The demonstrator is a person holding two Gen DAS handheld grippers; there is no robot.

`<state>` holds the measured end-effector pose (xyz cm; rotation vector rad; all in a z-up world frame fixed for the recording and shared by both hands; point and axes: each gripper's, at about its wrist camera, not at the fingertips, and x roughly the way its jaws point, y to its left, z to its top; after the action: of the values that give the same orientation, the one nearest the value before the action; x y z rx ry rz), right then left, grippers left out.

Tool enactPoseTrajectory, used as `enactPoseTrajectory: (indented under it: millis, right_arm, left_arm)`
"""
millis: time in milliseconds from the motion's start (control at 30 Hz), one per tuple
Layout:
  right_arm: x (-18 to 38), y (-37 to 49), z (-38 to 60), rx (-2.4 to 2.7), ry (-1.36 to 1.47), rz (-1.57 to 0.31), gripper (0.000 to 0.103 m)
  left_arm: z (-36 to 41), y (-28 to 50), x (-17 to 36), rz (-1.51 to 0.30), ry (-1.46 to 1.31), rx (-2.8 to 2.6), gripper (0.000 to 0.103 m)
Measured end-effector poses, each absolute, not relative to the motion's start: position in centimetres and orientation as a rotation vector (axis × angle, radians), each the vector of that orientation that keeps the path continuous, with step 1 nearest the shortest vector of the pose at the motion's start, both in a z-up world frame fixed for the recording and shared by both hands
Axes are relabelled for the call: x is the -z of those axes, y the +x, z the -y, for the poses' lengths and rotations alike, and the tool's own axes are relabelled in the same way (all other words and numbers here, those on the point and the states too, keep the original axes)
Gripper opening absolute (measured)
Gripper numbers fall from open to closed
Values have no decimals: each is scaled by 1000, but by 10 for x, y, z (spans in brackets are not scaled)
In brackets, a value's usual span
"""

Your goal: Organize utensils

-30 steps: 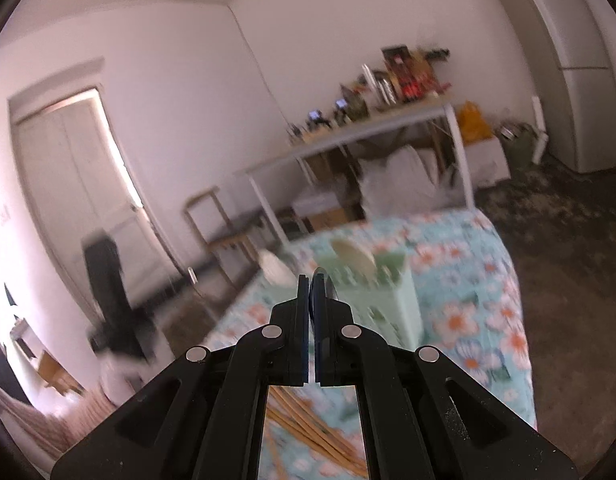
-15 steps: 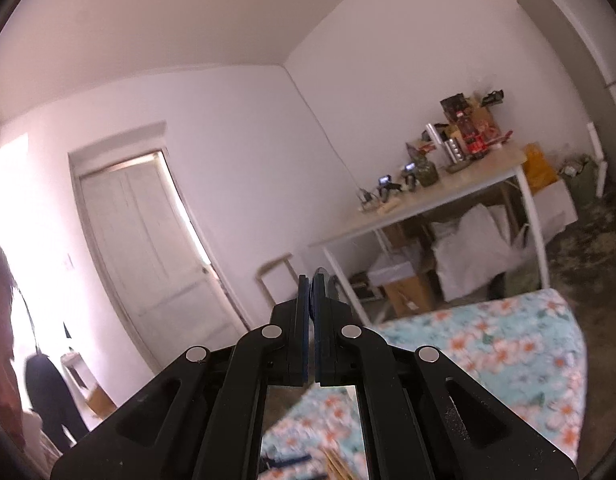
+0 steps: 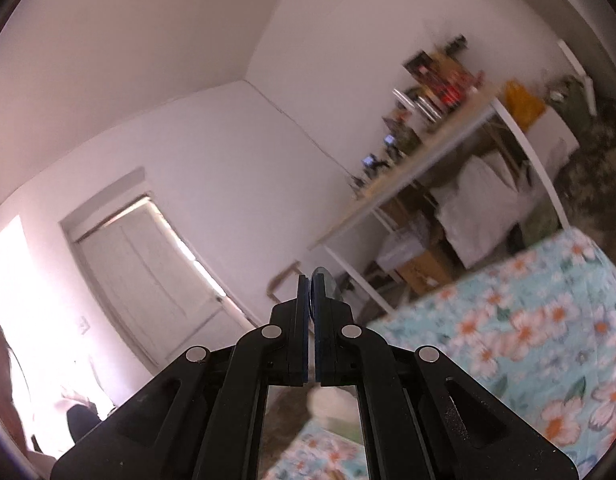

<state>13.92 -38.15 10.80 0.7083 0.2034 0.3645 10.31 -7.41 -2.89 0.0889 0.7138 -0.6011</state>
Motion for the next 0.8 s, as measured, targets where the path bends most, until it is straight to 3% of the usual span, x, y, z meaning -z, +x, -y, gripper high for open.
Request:
enactPoseTrajectory:
  millis: [167,233,567,800]
  right_arm:
    - [-74,142,391,-322,757,-294,10]
    - [-70,135,395,-298,768,-298,28]
    - [-82,79,387,-244,694,-280,38]
    - [-65,31,335,-178,511,-440,56]
  left_arm:
    - [74,105,31,-722,84,601,58]
    - [73,105,32,-724,82,602,58]
    - [69,91,23,-703,67,617,59]
    - [55,63,21,-705,63,651,62]
